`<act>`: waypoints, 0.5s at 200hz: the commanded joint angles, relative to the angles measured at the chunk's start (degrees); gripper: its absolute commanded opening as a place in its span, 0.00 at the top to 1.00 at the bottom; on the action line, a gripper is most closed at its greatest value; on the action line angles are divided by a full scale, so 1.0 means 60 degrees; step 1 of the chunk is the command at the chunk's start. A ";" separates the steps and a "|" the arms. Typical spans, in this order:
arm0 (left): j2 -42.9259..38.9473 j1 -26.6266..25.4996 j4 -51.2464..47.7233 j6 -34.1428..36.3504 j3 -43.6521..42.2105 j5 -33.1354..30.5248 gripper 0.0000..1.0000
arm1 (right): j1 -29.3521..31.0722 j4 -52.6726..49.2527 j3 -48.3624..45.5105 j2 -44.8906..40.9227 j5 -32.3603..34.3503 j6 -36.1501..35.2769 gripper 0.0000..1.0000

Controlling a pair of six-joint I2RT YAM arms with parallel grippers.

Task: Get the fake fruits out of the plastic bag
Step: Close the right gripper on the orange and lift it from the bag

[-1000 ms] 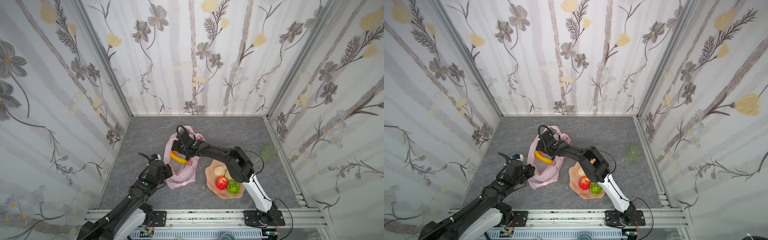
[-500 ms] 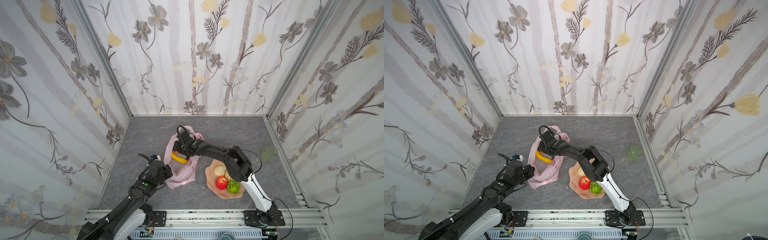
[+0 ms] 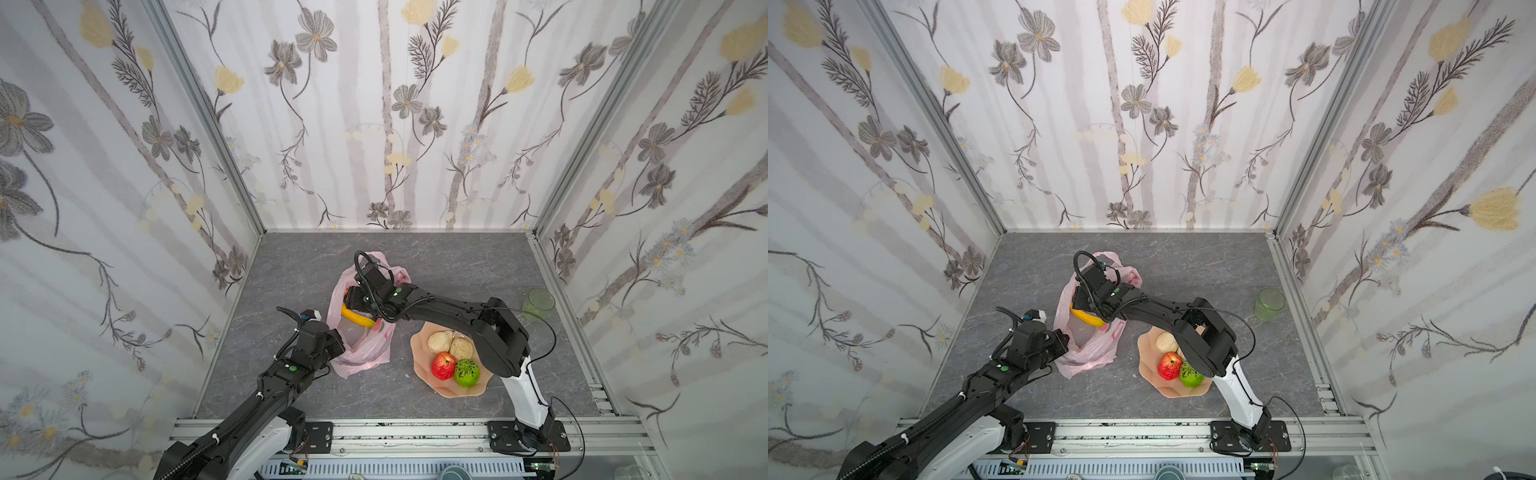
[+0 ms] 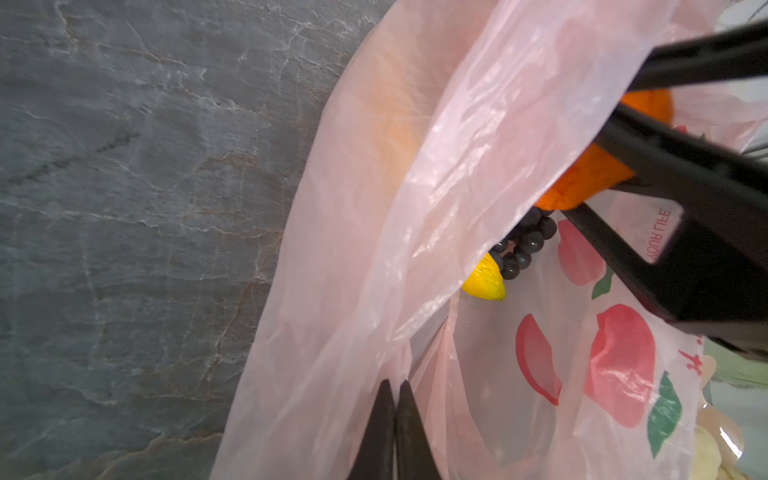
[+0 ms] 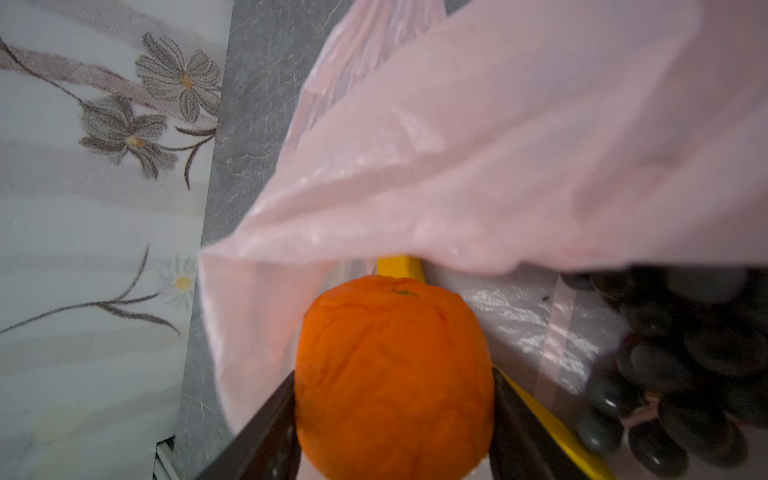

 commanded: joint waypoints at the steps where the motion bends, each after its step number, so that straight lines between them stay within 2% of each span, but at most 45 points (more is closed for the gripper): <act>1: 0.0102 0.0007 0.0068 0.0048 0.0175 -0.0201 1.00 | 0.0092 0.0495 -0.0675 -0.0686 0.0504 -0.0386 0.37; 62: 0.0343 0.0018 0.0093 0.0136 0.0376 -0.0337 1.00 | 0.0794 0.0240 -0.3449 -0.3272 0.1381 -0.0717 0.37; 100: 0.0560 0.0009 0.0105 0.0201 0.0500 -0.0479 1.00 | 0.1253 -0.0086 -0.5249 -0.4932 0.2053 -0.0085 0.37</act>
